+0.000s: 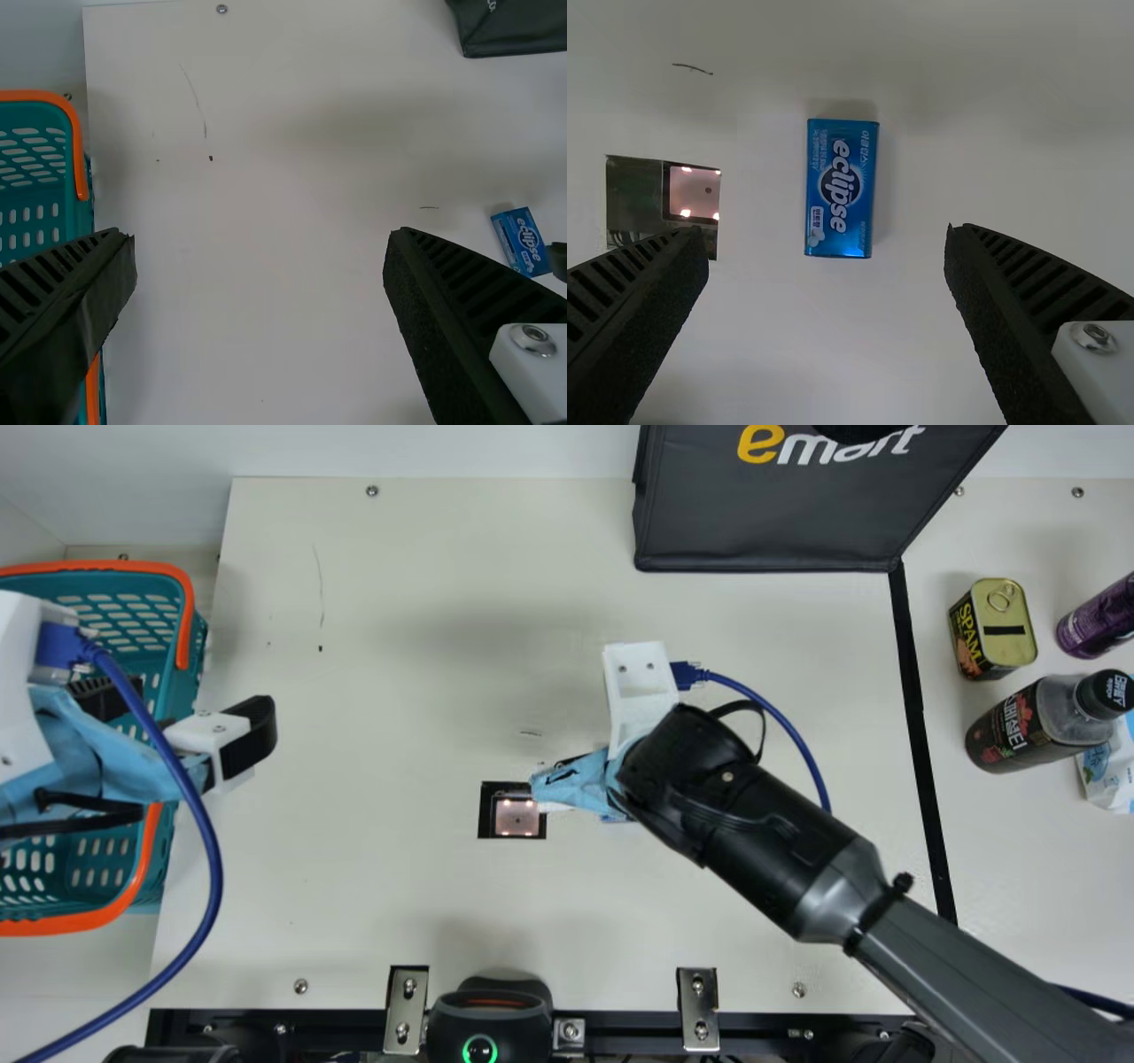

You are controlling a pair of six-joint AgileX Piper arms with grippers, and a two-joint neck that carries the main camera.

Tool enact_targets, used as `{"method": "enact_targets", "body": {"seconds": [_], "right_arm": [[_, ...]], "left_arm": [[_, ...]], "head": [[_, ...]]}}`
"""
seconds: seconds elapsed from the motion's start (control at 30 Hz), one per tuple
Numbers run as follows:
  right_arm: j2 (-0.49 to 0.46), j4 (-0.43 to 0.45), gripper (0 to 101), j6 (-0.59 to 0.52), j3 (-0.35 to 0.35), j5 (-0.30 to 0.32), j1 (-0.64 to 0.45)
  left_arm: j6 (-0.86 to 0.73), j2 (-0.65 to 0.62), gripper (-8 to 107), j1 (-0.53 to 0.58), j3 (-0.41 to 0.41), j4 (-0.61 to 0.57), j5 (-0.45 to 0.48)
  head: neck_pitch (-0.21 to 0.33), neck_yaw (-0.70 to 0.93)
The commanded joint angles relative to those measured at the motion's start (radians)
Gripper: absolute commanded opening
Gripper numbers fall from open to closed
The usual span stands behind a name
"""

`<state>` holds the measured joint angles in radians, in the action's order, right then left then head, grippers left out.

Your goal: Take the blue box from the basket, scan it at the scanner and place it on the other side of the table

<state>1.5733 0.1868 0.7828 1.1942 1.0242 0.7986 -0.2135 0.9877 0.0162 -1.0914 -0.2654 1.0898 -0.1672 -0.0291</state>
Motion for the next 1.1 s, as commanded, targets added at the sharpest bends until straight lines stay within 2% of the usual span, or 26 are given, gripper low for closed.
{"method": "enact_targets", "body": {"seconds": [0.0, 0.43, 1.07], "right_arm": [[0.012, -0.003, 95, 0.009, -0.011, -0.023, 0.002], [0.092, -0.019, 95, 0.029, -0.085, -0.137, -0.012], [0.157, -0.023, 95, 0.041, -0.105, -0.177, -0.031]], "left_arm": [[0.000, 0.000, 90, 0.000, 0.000, 0.000, 0.000], [0.000, 0.000, 90, 0.000, 0.000, 0.000, 0.000], [0.000, 0.000, 90, 0.000, 0.000, 0.000, 0.000]], "head": [[0.029, 0.002], [0.029, 0.002], [0.029, 0.002]]}}
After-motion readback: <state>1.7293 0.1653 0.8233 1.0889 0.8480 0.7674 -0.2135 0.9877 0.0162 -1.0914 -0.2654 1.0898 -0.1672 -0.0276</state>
